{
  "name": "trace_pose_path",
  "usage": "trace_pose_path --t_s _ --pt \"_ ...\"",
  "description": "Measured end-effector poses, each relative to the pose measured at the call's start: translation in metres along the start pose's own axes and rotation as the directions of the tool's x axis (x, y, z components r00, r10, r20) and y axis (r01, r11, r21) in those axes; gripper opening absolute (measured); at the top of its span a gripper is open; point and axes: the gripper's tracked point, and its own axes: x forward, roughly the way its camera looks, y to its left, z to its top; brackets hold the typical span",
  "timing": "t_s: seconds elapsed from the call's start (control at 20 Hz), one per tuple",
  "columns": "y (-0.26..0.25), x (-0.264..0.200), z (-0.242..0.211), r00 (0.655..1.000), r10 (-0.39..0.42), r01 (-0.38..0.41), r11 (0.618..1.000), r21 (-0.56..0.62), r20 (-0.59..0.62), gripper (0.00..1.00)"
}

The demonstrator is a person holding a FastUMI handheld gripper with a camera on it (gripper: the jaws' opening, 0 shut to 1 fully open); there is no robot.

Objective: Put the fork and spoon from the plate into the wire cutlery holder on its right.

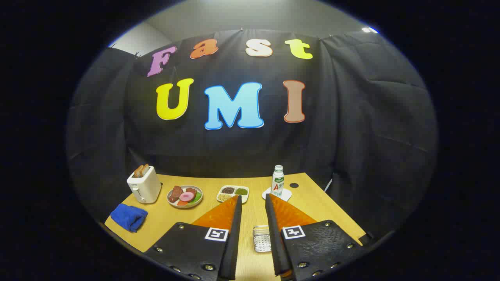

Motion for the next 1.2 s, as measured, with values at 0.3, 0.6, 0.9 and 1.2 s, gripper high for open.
trace_pose_path --t_s 0.3,0.6,0.9,1.2 --pt "0.01 -0.001 0.019 0.999 0.028 -0.027 0.999 -0.02 0.038 0.39" --pt "0.015 0.003 0.024 0.998 0.048 -0.047 0.999 -0.012 0.044 0.39" --pt "0.017 0.01 0.026 0.997 0.058 -0.058 0.998 0.008 0.042 0.39" --pt "0.054 0.014 -0.004 0.987 0.146 -0.144 0.989 0.038 -0.064 0.39"
